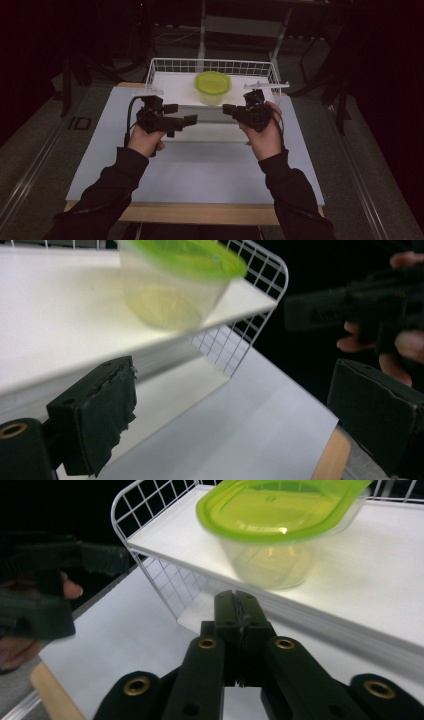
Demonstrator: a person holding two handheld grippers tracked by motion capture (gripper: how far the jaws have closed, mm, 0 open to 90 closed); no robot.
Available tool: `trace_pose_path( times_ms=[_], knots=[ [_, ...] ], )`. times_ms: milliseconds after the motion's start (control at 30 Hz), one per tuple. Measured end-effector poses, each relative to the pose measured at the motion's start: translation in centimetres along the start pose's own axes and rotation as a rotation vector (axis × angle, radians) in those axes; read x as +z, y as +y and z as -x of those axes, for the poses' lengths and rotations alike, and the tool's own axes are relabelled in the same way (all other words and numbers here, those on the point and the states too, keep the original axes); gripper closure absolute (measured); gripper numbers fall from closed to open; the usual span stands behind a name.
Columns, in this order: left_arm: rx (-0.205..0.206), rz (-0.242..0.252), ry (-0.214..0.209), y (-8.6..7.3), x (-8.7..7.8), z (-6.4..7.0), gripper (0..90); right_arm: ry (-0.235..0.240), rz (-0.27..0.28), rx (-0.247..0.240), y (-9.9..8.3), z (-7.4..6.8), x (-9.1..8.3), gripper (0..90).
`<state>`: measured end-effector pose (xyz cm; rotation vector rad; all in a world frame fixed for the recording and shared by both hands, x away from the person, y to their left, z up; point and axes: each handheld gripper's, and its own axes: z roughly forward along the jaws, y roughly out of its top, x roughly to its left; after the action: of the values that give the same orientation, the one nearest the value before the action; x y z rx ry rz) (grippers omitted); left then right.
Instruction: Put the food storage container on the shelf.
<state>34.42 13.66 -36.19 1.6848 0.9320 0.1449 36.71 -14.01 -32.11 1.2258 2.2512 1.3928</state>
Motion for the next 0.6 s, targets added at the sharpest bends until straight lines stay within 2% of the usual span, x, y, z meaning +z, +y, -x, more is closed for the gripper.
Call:
trace_pose_path(
  times_ms=[33, 100, 167, 200, 233, 267, 300, 433, 500, 567, 600],
  knots=[
    [-0.004, 0.019, -0.013, -1.0, 0.0, 0.0, 6.4, 0.004, -0.003, -0.004, -0.3, -0.1, 0.3, 89.7],
    [0.011, 0.011, -0.009, -2.5, -0.1, -0.1, 2.8, 0.010, -0.007, 0.000, -0.9, -0.4, 1.1, 89.8],
    [0.019, 0.006, -0.005, -4.0, 0.0, 0.0, 2.8, 0.017, -0.014, 0.006, -1.3, -0.6, 2.3, 89.7],
    [0.022, -0.003, -0.016, -5.6, 0.0, 0.0, 2.8, 0.012, -0.017, 0.007, -1.3, -0.6, 2.7, 89.7],
    [0.022, -0.003, -0.016, -5.6, 0.0, 0.0, 2.8, 0.012, -0.017, 0.007, -1.3, -0.6, 2.7, 89.7],
    [0.040, -0.004, -0.009, -7.1, 0.0, 0.2, 2.8, 0.007, -0.015, 0.011, -1.3, -0.6, 3.0, 89.7],
    [0.054, -0.018, -0.002, -7.7, 0.0, 0.3, 2.8, -0.002, -0.018, 0.010, -1.3, -0.5, 3.5, 89.7],
    [0.094, 0.019, -0.022, -9.8, -0.4, 0.7, 2.8, -0.028, -0.011, 0.032, -0.9, 0.1, 4.2, 89.4],
    [0.085, 0.036, -0.036, -10.3, -0.5, 0.6, 2.8, -0.037, -0.012, 0.037, -0.8, 0.3, 4.4, 88.7],
    [0.075, 0.026, -0.051, -11.0, -0.5, 0.5, 2.8, -0.044, -0.004, 0.068, -0.5, 0.9, 4.8, 88.7],
    [0.090, 0.017, -0.037, -11.6, -0.6, 0.3, 2.8, -0.051, 0.000, 0.066, -0.4, 0.9, 4.9, 88.7]
  ],
)
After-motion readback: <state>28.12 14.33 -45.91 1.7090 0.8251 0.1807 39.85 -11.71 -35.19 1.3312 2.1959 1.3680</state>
